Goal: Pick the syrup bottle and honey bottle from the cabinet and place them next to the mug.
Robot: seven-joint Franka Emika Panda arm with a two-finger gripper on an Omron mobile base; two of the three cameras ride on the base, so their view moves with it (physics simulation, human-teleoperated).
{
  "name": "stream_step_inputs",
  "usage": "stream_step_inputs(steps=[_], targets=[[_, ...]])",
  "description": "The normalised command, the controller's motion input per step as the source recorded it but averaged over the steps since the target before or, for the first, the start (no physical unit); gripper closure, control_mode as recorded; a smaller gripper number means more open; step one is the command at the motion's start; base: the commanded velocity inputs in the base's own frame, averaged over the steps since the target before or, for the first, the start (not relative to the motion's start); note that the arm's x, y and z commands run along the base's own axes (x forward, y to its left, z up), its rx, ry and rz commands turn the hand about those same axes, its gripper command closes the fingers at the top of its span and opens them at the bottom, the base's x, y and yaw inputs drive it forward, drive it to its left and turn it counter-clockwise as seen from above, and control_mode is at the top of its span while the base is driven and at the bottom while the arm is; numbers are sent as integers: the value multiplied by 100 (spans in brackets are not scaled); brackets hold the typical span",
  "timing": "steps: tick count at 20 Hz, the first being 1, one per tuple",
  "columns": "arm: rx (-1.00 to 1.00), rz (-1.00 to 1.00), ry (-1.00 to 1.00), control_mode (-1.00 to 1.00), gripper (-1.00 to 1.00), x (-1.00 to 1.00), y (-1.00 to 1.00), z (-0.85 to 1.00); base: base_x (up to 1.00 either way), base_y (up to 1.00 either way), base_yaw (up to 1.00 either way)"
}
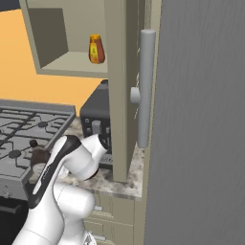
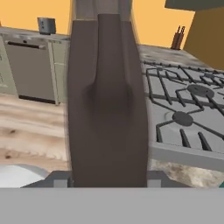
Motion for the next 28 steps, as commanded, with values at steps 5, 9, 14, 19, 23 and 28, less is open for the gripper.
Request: stream_step_inputs(steps=[5, 9, 14, 19, 23, 28], targets=[[0, -4, -1, -100, 100, 7, -5, -20, 0, 0, 0], [0, -9, 0, -100, 100, 13, -32, -8, 0, 0, 0], [0, -9, 0, -100, 100, 7, -27, -2, 0, 0, 0], [0, -6, 0, -100, 100, 19, -3, 0, 0, 0, 0], [0, -5, 0, -100, 100, 29, -7, -3, 0, 0, 0], [0, -3, 0, -100, 100, 10, -22, -6, 0, 0, 0]])
